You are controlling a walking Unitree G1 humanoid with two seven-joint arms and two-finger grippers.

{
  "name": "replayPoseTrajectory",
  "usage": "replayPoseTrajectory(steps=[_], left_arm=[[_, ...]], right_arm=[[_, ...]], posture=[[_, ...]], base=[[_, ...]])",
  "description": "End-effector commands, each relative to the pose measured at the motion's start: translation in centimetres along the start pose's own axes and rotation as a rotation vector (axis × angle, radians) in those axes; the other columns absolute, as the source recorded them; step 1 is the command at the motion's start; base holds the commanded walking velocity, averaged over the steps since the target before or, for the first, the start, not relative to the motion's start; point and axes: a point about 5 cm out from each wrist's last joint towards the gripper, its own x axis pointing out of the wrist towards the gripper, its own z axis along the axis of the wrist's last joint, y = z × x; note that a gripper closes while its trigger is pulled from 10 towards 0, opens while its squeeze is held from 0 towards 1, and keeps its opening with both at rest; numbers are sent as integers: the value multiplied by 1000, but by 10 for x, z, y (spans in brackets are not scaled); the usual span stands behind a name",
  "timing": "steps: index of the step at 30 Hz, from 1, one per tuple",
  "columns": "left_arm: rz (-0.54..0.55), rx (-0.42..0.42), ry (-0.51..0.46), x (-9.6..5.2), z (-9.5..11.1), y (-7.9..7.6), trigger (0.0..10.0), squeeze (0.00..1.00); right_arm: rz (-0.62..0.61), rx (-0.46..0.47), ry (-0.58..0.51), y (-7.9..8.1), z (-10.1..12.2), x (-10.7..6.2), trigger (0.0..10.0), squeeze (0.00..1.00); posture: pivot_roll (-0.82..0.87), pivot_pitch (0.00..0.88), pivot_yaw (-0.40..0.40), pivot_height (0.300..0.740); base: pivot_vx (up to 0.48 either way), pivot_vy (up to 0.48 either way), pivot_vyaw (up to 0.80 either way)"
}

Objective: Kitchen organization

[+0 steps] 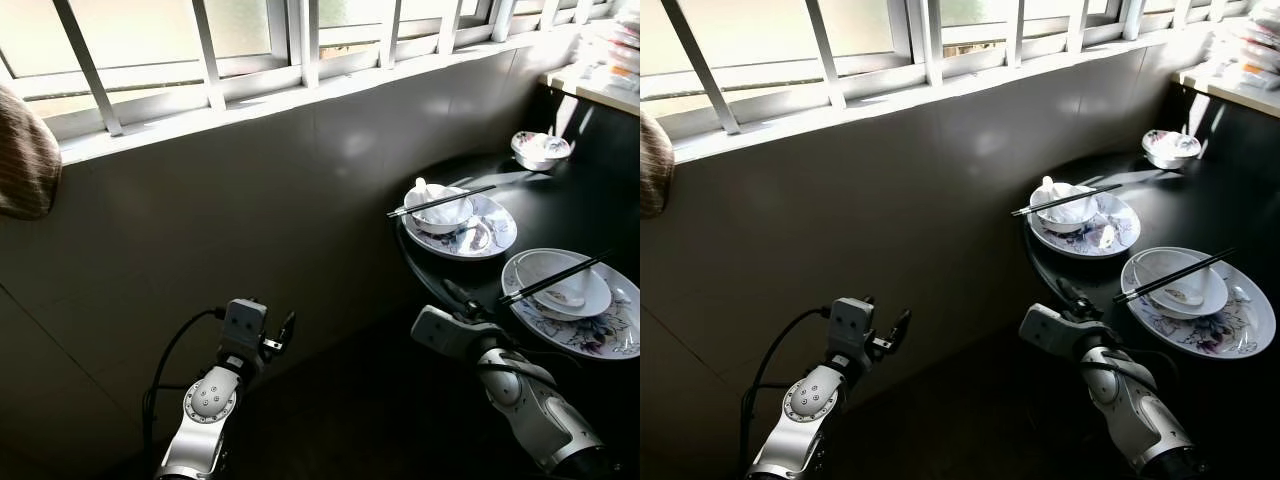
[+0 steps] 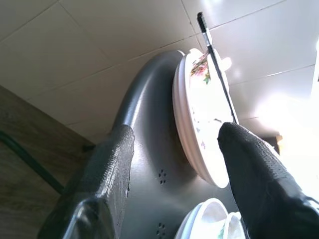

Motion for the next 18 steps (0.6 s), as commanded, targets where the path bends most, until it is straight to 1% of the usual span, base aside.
replayPoseTrajectory(steps=[1,4,6,7,13,18], left_arm=[[2,-11,10,0,-1,1,10000,0],[2,-11,11,0,-2,1,10000,0],[2,-11,12,0,-2,1,10000,0],[2,-13,13,0,-2,1,10000,0],[1,-16,15,1,-2,1,10000,0],[-1,-17,17,1,-3,1,10000,0]], right_arm=[[-2,-15,12,-3,-5,2,10000,0],[-3,-41,32,-6,-12,2,10000,0],[-4,-44,32,-7,-14,3,10000,0],[-1,-54,43,-7,-18,5,10000,0],[-9,-68,84,-7,-26,6,10000,0],[-8,-79,79,-6,-30,6,10000,0]], posture=[[13,0,24,740],[13,0,24,740],[14,0,23,740],[14,0,23,740],[15,0,23,740],[12,0,26,740]], base=[[0,0,0],[0,0,0],[0,0,0],[0,0,0],[0,0,0],[0,0,0]])
